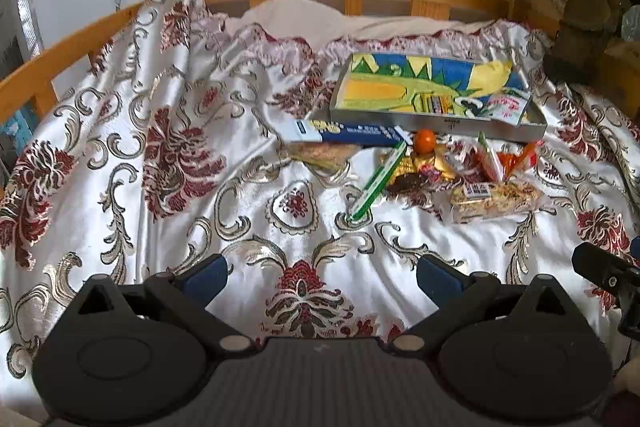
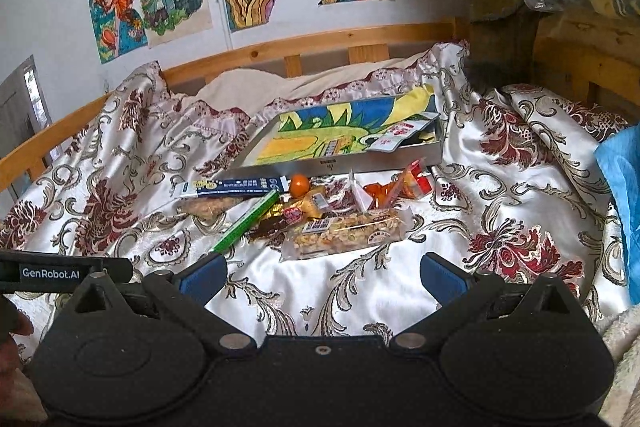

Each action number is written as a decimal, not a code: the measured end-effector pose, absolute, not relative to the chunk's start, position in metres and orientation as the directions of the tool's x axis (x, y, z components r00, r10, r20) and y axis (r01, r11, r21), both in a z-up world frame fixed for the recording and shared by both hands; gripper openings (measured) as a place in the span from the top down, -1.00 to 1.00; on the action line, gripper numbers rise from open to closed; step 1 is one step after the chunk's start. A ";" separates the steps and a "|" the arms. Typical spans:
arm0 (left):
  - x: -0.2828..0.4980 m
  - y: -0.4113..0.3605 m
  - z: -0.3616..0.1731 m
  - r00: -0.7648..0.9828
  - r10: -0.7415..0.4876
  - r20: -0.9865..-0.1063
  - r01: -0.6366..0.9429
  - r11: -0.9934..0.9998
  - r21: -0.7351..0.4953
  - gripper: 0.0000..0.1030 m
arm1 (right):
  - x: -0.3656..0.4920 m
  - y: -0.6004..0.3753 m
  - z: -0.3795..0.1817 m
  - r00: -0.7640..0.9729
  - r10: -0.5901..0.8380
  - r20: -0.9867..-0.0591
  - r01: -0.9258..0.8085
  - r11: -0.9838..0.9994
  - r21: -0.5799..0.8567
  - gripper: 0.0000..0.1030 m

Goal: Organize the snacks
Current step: 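Lift both tools away from the tray back over the snacks, then grasp the green stick snack with the left tool while the right tool grasps the nut bar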

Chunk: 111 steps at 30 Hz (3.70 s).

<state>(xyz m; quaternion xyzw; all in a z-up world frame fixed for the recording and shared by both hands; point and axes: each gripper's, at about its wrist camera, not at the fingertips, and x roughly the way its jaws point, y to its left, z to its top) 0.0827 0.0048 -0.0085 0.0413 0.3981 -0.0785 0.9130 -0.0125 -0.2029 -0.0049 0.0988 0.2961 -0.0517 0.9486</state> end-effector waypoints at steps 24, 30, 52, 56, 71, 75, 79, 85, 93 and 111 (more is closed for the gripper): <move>0.160 -0.001 -0.036 0.599 -0.211 -0.773 0.261 0.963 -0.061 -0.99 | 0.043 -0.228 -0.006 0.744 0.084 -0.663 0.161 0.940 0.301 -0.99; 0.184 -0.007 -0.051 0.590 -0.195 -0.783 0.252 0.966 -0.051 -0.99 | 0.095 -0.253 -0.004 0.703 0.179 -0.689 0.098 0.934 0.343 -0.99; 0.243 -0.031 -0.102 0.520 -0.334 -0.786 0.399 0.909 -0.122 -0.95 | 0.193 -0.293 -0.083 0.478 0.327 -0.815 -0.277 0.937 0.213 -0.98; 0.245 -0.028 -0.104 0.511 -0.356 -0.782 0.402 0.904 -0.149 -0.81 | 0.196 -0.289 -0.088 0.500 0.330 -0.800 -0.308 0.932 0.192 -0.97; 0.249 -0.022 -0.100 0.493 -0.400 -0.772 0.404 0.892 -0.204 -0.04 | 0.166 -0.244 -0.071 0.435 0.435 -0.789 -0.552 0.820 0.148 -0.87; 0.256 -0.023 -0.100 0.524 -0.388 -0.758 0.392 0.900 -0.190 -0.02 | 0.173 -0.239 -0.077 0.480 0.394 -0.784 -0.524 0.845 0.104 -0.87; 0.262 -0.028 -0.103 0.513 -0.418 -0.750 0.420 0.884 -0.205 -0.02 | 0.176 -0.230 -0.086 0.473 0.401 -0.785 -0.550 0.830 0.092 -0.75; 0.265 -0.041 -0.108 0.495 -0.421 -0.761 0.466 0.867 -0.176 0.34 | 0.176 -0.213 -0.094 0.486 0.360 -0.796 -0.558 0.829 0.034 -0.55; 0.271 -0.043 -0.105 0.443 -0.383 -0.811 0.491 0.860 -0.138 0.55 | 0.169 -0.201 -0.088 0.468 0.341 -0.815 -0.546 0.837 0.037 -0.18; 0.269 -0.039 -0.105 0.351 -0.298 -0.887 0.435 0.891 -0.128 0.62 | 0.154 -0.175 -0.092 0.427 0.347 -0.835 -0.610 0.792 0.017 0.14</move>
